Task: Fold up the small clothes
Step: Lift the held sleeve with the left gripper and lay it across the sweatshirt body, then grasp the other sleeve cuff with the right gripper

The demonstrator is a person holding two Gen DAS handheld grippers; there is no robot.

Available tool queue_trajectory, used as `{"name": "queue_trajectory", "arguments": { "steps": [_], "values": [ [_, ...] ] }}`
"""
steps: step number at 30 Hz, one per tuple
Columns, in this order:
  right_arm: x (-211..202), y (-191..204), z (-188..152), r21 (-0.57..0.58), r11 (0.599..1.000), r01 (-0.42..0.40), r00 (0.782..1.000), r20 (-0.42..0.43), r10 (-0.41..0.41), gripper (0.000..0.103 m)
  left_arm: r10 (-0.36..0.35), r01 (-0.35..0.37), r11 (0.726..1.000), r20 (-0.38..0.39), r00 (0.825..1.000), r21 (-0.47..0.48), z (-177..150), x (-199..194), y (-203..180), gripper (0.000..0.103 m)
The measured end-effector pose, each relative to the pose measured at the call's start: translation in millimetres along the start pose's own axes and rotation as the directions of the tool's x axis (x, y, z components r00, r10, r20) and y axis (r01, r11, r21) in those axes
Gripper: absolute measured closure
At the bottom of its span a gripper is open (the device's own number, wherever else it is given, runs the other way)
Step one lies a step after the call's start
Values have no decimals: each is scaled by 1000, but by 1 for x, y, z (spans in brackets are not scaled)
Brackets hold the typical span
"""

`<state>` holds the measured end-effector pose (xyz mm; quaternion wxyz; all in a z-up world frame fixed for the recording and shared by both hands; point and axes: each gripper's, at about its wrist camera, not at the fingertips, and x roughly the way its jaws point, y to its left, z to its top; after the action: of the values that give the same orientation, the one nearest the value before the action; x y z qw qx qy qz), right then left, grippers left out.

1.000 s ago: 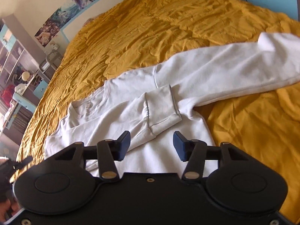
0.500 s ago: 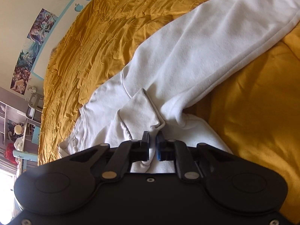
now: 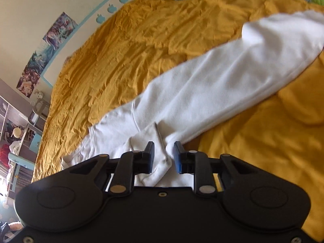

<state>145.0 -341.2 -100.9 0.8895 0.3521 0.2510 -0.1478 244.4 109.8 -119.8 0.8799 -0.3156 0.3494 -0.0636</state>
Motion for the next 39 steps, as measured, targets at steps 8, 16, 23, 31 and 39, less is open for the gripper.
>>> {"name": "queue_trajectory", "arguments": {
  "steps": [8,16,23,31,39],
  "values": [
    [-72,-133,78,275,951,144,959,200,-203,69,-216,236,965,-163,963,118,-43,52,-105,64],
    [-77,-223,111,478,859,181,926,211,-312,57,-243,298,944,-304,921,146,-100,130,-191,64],
    [-51,-248,123,515,839,173,923,214,-321,57,-193,257,956,-351,916,145,-122,158,-202,64],
    [-40,-262,132,548,828,115,925,244,-290,95,-166,237,957,-358,919,166,-124,165,-199,60],
    [-80,-226,148,478,870,122,866,377,-329,96,-224,282,949,-331,917,139,-109,143,-196,60]
  ]
}}
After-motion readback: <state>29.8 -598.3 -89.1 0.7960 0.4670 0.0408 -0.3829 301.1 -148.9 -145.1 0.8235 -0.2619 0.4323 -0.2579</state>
